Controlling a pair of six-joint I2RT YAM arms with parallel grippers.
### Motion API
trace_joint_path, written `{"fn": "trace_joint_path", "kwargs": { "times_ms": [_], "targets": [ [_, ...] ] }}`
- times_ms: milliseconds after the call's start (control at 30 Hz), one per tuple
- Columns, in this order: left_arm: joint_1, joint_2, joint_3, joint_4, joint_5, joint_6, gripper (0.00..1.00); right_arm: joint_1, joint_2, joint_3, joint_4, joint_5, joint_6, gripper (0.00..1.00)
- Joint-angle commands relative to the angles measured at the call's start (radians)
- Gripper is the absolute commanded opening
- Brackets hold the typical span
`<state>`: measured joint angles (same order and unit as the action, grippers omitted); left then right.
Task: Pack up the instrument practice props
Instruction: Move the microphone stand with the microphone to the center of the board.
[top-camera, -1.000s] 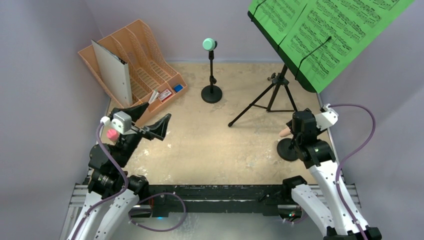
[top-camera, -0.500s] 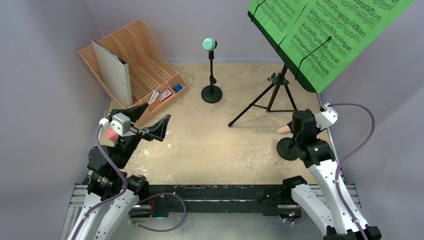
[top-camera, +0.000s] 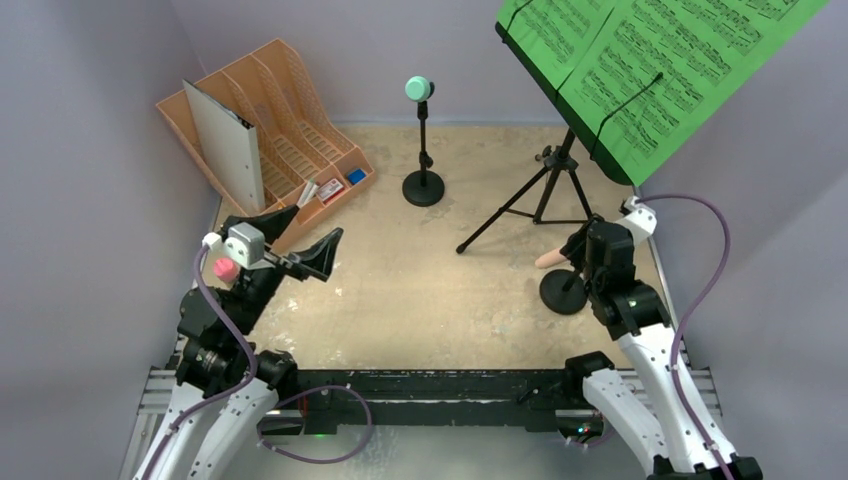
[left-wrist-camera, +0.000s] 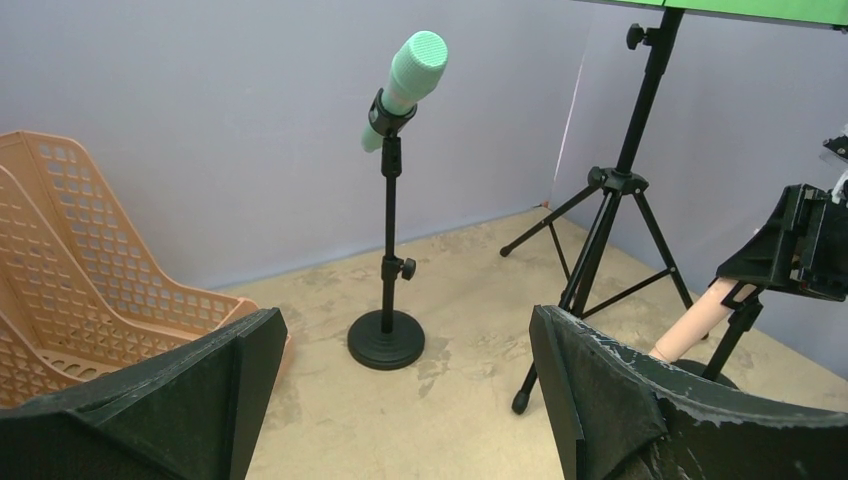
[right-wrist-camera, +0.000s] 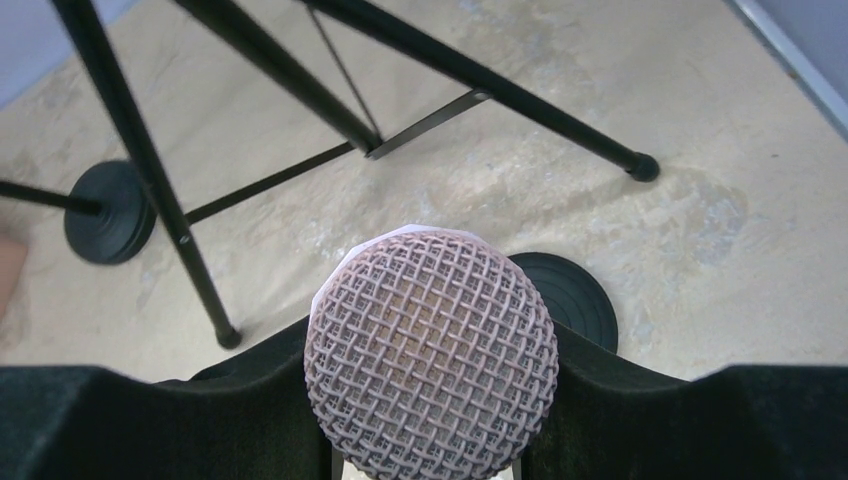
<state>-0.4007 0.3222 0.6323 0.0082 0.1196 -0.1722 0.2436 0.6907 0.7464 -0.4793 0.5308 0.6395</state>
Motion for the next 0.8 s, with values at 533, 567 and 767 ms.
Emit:
{"fn": "trace_joint_path", "kwargs": {
  "times_ms": [533, 567, 767],
  "targets": [
    [-0.004, 0.049, 0.032, 0.012, 0.016, 0.003, 0.99, 0.157, -0.009, -0.011, 0.165, -0.274, -0.122, 0.03],
    [-0.004, 0.053, 0.033, 0.012, 0.018, 0.003, 0.99, 0.187, 0.001, -0.013, 0.169, -0.265, -0.117, 0.03],
    [-0.004, 0.07, 0.033, 0.012, 0.018, 0.003, 0.99, 0.373, 0.029, -0.015, 0.191, -0.187, -0.059, 0.03]
  ]
}}
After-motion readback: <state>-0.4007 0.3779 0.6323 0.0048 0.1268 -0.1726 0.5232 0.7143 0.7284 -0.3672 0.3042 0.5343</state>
